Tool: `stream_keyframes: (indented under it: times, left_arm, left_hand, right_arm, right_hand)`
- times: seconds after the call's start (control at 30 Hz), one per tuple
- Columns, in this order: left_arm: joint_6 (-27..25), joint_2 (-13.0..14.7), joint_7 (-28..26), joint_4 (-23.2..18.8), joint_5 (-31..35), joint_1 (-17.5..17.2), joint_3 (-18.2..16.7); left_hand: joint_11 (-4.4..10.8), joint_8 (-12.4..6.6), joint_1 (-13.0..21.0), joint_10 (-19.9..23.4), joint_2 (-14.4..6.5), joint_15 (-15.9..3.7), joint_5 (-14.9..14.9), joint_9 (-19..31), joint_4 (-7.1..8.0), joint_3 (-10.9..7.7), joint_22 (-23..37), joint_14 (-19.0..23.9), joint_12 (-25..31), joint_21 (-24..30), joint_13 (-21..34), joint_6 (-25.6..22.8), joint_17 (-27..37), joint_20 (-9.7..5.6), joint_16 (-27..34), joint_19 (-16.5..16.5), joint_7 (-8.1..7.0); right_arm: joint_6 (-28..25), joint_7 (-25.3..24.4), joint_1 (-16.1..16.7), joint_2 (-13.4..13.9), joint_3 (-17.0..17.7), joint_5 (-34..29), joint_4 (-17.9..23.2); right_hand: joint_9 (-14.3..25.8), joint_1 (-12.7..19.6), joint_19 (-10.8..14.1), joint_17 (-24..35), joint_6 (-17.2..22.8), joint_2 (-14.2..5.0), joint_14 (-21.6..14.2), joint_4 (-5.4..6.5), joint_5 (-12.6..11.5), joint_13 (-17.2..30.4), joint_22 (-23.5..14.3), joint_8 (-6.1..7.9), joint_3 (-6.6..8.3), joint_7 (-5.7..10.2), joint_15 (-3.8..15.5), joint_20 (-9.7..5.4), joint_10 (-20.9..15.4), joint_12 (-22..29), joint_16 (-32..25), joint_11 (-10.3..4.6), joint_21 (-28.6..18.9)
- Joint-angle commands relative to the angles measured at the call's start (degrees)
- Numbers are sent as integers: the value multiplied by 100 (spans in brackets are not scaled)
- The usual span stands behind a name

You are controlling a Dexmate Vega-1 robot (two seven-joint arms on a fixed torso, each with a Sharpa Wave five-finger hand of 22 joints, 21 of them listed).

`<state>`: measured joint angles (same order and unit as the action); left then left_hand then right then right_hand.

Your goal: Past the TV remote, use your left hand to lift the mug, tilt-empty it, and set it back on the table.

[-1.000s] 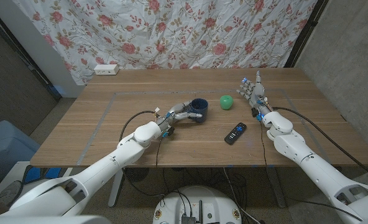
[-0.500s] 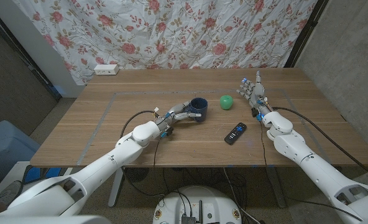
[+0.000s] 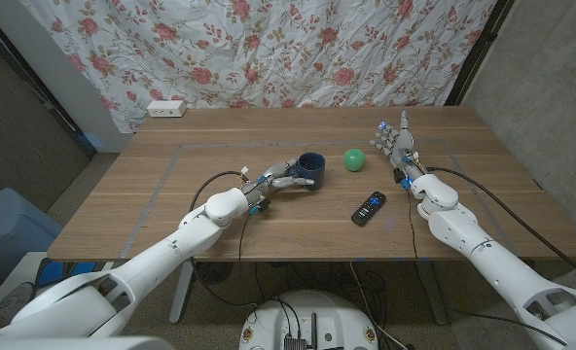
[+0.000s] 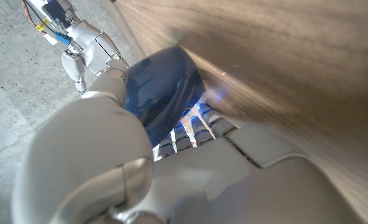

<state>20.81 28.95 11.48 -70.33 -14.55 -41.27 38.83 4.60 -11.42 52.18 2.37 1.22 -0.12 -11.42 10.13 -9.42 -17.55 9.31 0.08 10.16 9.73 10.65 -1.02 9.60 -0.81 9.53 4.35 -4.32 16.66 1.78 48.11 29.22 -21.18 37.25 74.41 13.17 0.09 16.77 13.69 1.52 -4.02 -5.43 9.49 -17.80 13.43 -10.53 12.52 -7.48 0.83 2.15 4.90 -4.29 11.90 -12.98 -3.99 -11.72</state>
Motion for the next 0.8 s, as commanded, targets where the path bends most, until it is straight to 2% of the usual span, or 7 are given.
stream_keyframes:
  times: [0.03,0.3,0.43,0.47,0.63,0.7,0.8]
  left_arm:
    - [135,31,180,84,-106,61,-55]
    - [161,50,317,127,-224,100,-104]
    - [116,112,452,67,-327,101,-134]
    - [100,132,489,45,-357,97,-143]
    - [50,243,607,-104,-502,55,-223]
    - [41,289,653,-169,-572,33,-265]
    - [26,364,796,-232,-669,40,-302]
  left_hand:
    - [-18,25,-83,-187,115,34,41,5,29,84,21,-190,2,-7,-4,140,12,-10,7,-224,38]
    - [-32,42,-258,-547,199,119,76,-2,64,175,22,-526,-19,-12,-28,331,13,-15,-3,-614,170]
    - [-163,86,-424,-882,244,206,99,-5,90,244,24,-854,-30,-18,-38,650,17,-28,-2,-1026,267]
    - [-186,113,-499,-1002,256,235,106,-5,101,271,25,-990,-19,-12,-40,864,19,-29,4,-1205,282]
    - [-263,102,-774,-1415,239,293,119,-6,160,325,30,-1447,-29,-24,-41,1129,22,44,0,-1814,319]
    - [-273,107,-818,-1446,229,305,118,-6,168,328,31,-1517,-16,-27,-41,1175,22,51,2,-1919,342]
    - [-373,120,-998,-1702,217,341,121,-6,193,351,34,-1788,-24,-27,-42,1347,23,70,0,-2260,376]
  right_arm:
    - [-1,-2,1,1,0,0,0]
    - [0,-3,0,1,0,-1,0]
    - [0,-1,0,1,0,0,-1]
    - [2,-1,0,0,-1,-2,-4]
    - [3,0,-1,-1,-1,-1,-5]
    - [2,0,-1,-1,-1,-1,-5]
    - [3,0,-1,-1,-1,-1,-6]
  right_hand:
    - [27,-53,31,21,39,-289,-38,39,-34,27,-10,29,1,7,30,-17,-13,34,-27,-18,-30]
    - [27,-53,31,21,39,-287,-39,39,-34,27,-9,29,0,1,29,-14,-19,36,-27,-14,-30]
    - [27,-53,32,21,41,-287,-38,39,-34,27,-10,30,0,9,26,-17,-14,34,-27,-11,-30]
    - [27,-53,33,21,40,-287,-38,39,-34,27,-10,30,0,4,28,-15,-15,34,-27,-12,-30]
    - [27,-54,28,21,38,-288,-40,39,-34,28,-10,29,1,6,26,-15,-23,38,-28,-20,-28]
    - [27,-53,29,21,37,-288,-39,39,-34,27,-9,28,1,10,30,-16,-21,37,-27,-18,-29]
    - [27,-54,27,21,39,-287,-37,39,-34,27,-10,29,0,7,23,-15,-12,33,-26,-9,-28]
